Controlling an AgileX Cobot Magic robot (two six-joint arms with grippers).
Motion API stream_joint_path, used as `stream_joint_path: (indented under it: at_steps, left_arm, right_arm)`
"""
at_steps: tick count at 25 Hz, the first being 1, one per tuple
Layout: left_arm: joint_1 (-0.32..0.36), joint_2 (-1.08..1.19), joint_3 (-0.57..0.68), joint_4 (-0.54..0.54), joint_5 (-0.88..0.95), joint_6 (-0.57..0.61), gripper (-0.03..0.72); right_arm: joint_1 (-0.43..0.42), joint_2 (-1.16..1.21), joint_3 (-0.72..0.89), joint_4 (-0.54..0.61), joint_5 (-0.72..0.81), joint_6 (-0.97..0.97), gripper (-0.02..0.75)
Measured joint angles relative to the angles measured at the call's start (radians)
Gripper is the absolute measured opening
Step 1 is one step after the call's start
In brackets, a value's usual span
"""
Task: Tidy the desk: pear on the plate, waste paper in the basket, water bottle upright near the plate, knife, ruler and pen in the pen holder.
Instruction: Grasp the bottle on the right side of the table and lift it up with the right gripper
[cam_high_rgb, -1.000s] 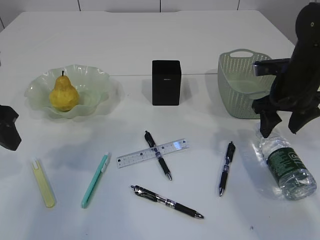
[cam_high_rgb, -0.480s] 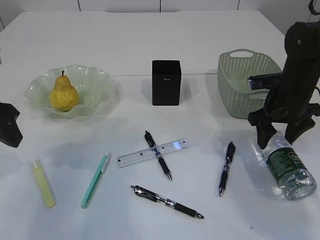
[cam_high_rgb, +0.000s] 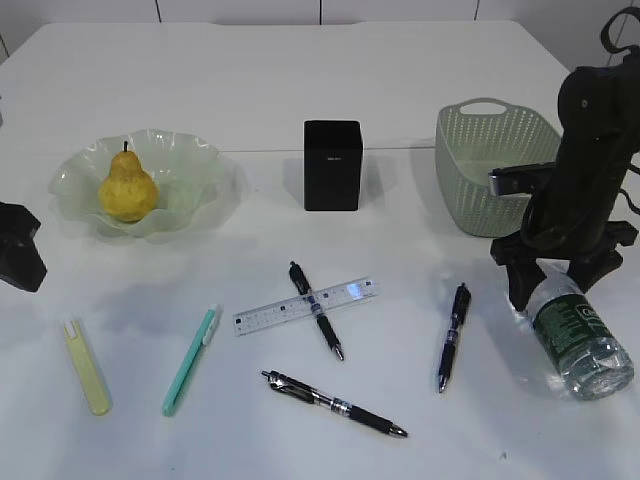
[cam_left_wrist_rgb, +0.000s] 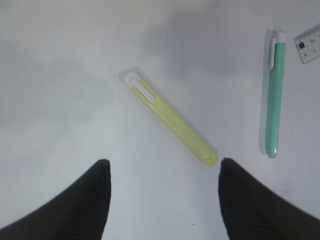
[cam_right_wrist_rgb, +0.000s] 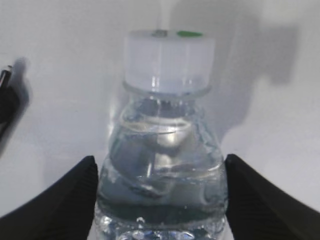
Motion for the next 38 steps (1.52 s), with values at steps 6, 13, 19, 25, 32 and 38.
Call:
stream_joint_path:
  at_steps: [6,13,19,25,32,38]
  left_arm:
    - [0.000,0.000,0.000,0.000,0.000,0.000,0.475]
    - [0.000,0.000,0.000,0.000,0.000,0.000,0.475]
    - [0.000,0.000,0.000,0.000,0.000,0.000,0.475]
    - [0.000,0.000,0.000,0.000,0.000,0.000,0.475]
    - [0.000,0.000,0.000,0.000,0.000,0.000,0.475]
    - [0.000,0.000,0.000,0.000,0.000,0.000,0.475]
  right_arm:
    - [0.000,0.000,-0.002,0.000,0.000,0.000,0.453]
    - [0.000,0.000,-0.005,0.000,0.013,0.000,0.428]
    - [0.000,-0.055,-0.005,0.000,0.020,0.000,0.414]
    - [0.000,-0.142,0.003,0.000,0.060,0.000,0.410]
    - [0.000,-0.351,0.102,0.008,0.063,0.000,0.410]
    - [0.003,-0.560,0.225,0.020,0.047,-0.013,0.410]
